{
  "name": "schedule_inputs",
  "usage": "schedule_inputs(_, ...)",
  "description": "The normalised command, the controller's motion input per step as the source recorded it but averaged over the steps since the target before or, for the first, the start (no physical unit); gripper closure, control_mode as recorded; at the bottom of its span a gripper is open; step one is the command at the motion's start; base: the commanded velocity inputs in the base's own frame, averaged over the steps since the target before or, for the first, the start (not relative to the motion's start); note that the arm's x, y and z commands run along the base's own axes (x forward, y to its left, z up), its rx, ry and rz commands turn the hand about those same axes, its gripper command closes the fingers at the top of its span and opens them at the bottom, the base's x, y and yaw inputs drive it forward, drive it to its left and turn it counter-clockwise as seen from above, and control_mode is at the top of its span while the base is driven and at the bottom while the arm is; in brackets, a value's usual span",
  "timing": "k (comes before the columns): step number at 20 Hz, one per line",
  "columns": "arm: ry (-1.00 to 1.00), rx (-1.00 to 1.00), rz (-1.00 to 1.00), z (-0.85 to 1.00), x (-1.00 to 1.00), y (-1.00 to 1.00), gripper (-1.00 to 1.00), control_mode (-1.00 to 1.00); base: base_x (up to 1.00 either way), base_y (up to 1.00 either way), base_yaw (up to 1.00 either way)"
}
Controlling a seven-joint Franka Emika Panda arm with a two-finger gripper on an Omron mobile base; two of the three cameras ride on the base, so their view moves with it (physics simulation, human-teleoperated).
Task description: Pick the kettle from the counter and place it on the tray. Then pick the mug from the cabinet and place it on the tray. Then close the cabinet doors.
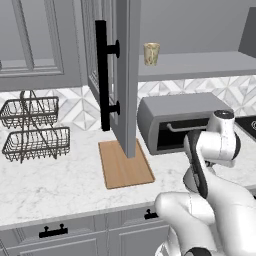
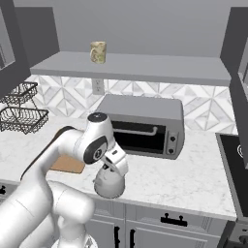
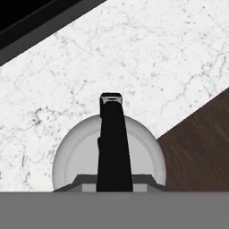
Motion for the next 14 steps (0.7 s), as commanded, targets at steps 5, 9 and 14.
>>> schedule_inputs(5, 0.00, 0.00, 0.13, 0.19, -0.21, 0.91, 1.00, -1.00, 0.00, 0.00, 0.00)
schedule_inputs(9, -0.03, 0.00, 0.20, 0.17, 0.05, 0.80, 1.00, -1.00, 0.00, 0.00, 0.00)
schedule_inputs(14, -0.03, 0.00, 0.20, 0.17, 0.21, 0.82, 1.00, -1.00, 0.00, 0.00, 0.00)
